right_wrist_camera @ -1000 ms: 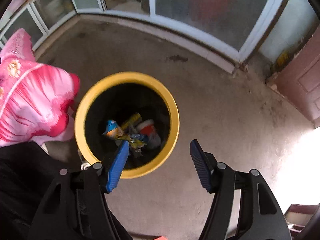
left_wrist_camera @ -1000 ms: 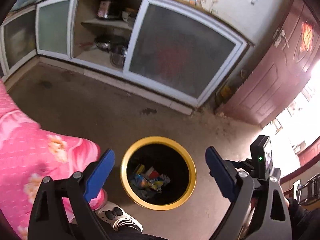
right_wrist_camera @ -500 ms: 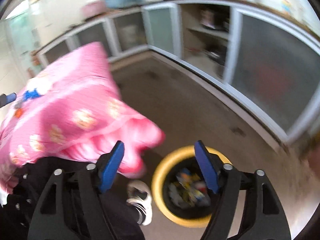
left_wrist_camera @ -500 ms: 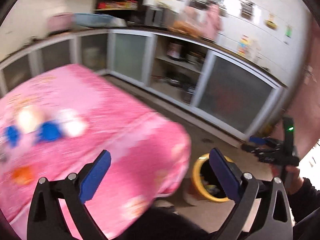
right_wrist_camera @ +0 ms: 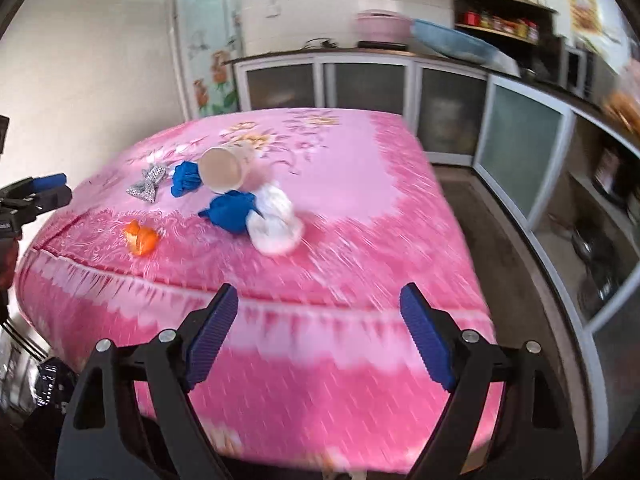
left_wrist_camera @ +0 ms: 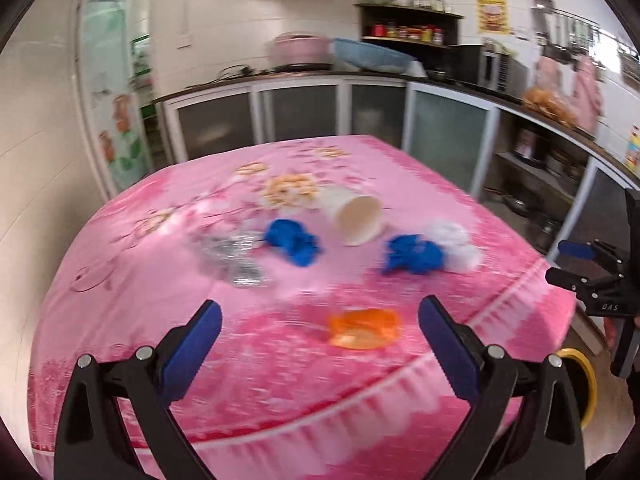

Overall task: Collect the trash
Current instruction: 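Move both open tools back over the table trash, then grasp the silver mesh with the left tool while the right tool grasps the white tissue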

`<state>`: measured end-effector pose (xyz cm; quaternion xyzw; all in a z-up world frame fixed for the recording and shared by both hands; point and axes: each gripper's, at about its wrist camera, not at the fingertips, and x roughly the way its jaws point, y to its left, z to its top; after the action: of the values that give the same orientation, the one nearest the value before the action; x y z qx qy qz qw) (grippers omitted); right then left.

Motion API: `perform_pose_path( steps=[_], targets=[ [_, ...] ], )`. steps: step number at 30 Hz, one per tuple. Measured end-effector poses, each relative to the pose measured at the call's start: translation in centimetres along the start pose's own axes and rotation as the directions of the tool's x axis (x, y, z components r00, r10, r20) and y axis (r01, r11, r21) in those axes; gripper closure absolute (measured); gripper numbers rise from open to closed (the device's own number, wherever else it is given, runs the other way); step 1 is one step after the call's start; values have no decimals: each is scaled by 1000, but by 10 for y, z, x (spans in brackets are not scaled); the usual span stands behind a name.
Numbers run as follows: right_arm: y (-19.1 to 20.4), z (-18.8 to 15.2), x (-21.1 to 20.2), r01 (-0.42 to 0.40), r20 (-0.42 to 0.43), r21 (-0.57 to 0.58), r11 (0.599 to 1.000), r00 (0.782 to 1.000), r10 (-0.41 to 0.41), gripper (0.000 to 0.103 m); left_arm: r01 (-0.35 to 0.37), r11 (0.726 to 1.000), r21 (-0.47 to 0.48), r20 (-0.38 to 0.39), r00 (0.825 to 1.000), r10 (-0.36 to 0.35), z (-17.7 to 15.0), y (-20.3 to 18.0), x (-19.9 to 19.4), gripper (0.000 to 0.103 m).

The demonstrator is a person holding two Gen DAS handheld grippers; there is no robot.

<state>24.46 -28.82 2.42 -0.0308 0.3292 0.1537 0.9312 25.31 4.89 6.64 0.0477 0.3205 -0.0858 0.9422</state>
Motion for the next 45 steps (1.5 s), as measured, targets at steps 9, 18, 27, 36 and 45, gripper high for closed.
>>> perform_pose_path(
  steps=[9, 18, 27, 36, 45],
  targets=[
    [21, 28, 60, -21, -66, -66, 998, 998, 17, 21, -88, 994, -73, -80, 993, 82, 16, 57, 56, 8],
    [26, 35, 92, -22, -112, -109, 994, 994, 10, 22, -110, 991, -74, -168, 981, 96, 33, 68, 113, 8],
    [36, 39, 114, -46, -157, -141, 989, 987, 24, 24, -60, 986, -154, -332, 943, 6, 36, 79, 178, 8],
    [34, 34, 128, -39, -230, -145, 989, 973, 4, 64, -78, 976, -204, -349, 937, 2, 34, 91, 197, 40],
    [27, 43, 103, -60, -178, -88, 994, 983, 43, 70, -83, 966, -245, -319, 948, 0, 42, 109, 176, 82]
  ],
)
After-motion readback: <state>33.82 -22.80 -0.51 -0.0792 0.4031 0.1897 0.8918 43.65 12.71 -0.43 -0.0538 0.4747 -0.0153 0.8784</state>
